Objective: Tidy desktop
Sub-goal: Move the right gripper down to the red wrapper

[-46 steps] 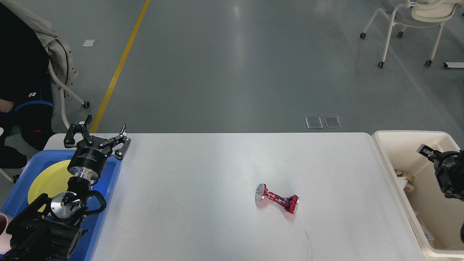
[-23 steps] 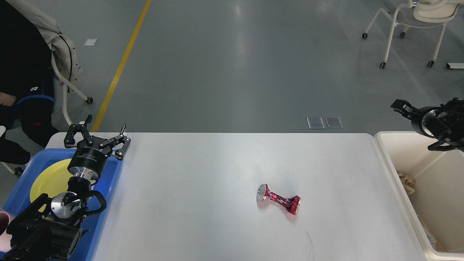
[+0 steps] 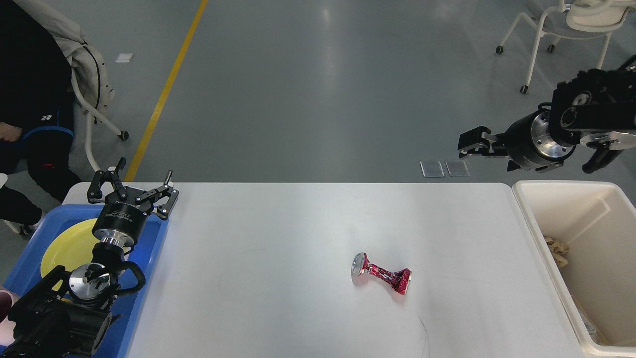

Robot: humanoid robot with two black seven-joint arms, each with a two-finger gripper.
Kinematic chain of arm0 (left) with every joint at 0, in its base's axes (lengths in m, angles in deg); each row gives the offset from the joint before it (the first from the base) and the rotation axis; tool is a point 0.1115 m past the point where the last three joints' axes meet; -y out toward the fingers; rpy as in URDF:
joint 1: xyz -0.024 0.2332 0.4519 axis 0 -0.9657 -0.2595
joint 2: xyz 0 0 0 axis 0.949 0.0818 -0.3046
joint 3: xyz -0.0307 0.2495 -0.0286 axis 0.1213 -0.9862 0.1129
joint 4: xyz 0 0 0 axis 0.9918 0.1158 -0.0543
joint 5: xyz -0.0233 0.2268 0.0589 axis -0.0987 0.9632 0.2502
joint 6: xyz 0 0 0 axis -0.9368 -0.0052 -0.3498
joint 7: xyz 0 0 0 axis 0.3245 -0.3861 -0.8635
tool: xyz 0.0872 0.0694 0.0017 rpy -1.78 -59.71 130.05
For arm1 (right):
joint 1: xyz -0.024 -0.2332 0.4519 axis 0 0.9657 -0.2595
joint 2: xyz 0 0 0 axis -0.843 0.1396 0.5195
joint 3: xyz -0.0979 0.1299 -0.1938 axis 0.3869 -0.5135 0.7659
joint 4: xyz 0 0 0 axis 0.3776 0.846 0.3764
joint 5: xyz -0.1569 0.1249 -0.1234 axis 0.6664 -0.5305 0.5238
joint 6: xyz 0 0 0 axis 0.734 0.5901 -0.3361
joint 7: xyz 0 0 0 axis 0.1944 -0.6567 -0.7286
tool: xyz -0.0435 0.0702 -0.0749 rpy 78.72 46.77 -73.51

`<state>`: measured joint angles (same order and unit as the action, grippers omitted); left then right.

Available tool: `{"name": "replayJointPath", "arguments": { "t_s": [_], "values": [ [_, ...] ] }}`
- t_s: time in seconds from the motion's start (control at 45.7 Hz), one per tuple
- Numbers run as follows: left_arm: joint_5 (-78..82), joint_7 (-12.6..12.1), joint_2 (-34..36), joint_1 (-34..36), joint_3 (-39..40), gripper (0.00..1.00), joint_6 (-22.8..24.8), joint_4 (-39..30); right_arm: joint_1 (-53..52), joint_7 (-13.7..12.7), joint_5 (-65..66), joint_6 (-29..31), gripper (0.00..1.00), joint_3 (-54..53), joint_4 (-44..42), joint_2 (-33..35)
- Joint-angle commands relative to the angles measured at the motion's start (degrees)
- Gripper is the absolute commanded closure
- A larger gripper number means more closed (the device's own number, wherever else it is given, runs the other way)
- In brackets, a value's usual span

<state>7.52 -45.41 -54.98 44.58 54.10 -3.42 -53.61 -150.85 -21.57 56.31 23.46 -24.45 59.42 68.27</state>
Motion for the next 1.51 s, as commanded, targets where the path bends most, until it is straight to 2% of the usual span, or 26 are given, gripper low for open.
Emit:
{"name": "replayJointPath", "arguments": {
  "t_s": [0.0,0.088,0.306,0.525,0.679,0.766,0.919,1.051,1.27,1.489],
  "values": [
    [0.0,0.0,0.0,0.0,0.0,0.03,0.0,0.0,-6.0,0.0,0.0,4.5,0.00,0.8,8.8,-2.8],
    [0.0,0.0,0.0,0.0,0.0,0.03,0.0,0.0,-7.5,0.0,-0.1,6.5,0.00,1.0,11.7,-3.8],
    [0.0,0.0,-0.1,0.0,0.0,0.03,0.0,0.0,-6.1,-0.1,-0.9,5.5,0.00,1.0,10.9,-3.7],
    [0.0,0.0,-0.1,0.0,0.0,0.03,0.0,0.0,8.7,-0.5,-15.9,3.9,0.00,0.5,1.3,-6.7],
    [0.0,0.0,-0.1,0.0,0.0,0.03,0.0,0.0,16.4,-0.6,-30.0,-6.9,0.00,-0.5,-0.2,-13.5],
    [0.0,0.0,-0.1,0.0,0.0,0.03,0.0,0.0,19.9,-1.1,-38.3,-10.6,0.00,-3.1,-0.3,-15.3],
    [0.0,0.0,-0.1,0.0,0.0,0.03,0.0,0.0,24.5,-5.0,-50.4,-14.6,0.00,-9.7,-3.6,-15.4],
    [0.0,0.0,-0.1,0.0,0.0,0.03,0.0,0.0,27.8,-7.6,-58.9,-21.3,0.00,-12.2,-6.7,-15.6],
    [0.0,0.0,-0.1,0.0,0.0,0.03,0.0,0.0,38.0,-8.1,-62.8,-31.5,0.00,-21.4,-13.2,-19.7],
    [0.0,0.0,0.0,0.0,0.0,0.03,0.0,0.0,42.8,-7.9,-64.2,-37.2,0.00,-27.0,-20.4,-21.6]
  ]
}}
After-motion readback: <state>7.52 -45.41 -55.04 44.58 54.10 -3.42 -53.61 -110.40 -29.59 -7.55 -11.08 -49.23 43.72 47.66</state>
